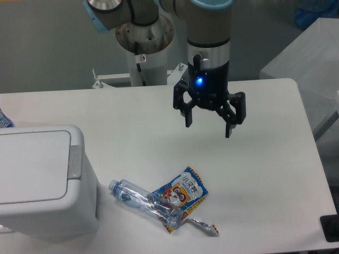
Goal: Open the trash can
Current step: 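Move the open gripper over to the white trash can's lid edge, then lower the gripper fingers onto the lid's front edge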
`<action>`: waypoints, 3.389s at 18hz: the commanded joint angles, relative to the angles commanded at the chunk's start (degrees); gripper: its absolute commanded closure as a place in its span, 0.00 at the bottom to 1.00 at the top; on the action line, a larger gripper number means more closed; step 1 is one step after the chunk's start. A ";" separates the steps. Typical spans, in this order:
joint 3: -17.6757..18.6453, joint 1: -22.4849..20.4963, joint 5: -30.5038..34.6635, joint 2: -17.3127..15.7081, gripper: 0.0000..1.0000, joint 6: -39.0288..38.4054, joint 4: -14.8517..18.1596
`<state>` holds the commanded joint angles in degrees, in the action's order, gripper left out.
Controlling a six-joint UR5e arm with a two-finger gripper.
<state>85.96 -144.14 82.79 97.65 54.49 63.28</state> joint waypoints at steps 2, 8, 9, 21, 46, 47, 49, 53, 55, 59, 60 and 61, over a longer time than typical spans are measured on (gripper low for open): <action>0.35 0.00 0.00 -0.70 0.00 0.00 0.18; 0.44 0.09 -0.26 -0.70 0.00 -3.24 0.26; 0.44 0.52 -0.35 -0.62 0.00 -5.17 0.18; -1.14 3.42 -0.88 1.14 0.00 -22.74 -0.35; -5.54 17.66 -2.55 5.62 0.00 -52.73 -1.32; -5.54 17.67 -2.55 5.71 0.00 -53.00 -1.32; -5.28 17.84 -2.55 5.71 0.00 -53.44 -1.32; -4.83 18.46 -2.55 5.97 0.00 -54.05 -1.32; -4.83 18.46 -2.55 6.06 0.00 -55.10 -1.32; -5.10 18.54 -2.55 6.24 0.00 -55.28 -1.32; -5.01 18.54 -2.55 6.24 0.00 -55.28 -1.32; -5.01 18.54 -2.55 6.24 0.00 -55.28 -1.32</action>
<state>80.95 -125.60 80.24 103.89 -0.79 61.96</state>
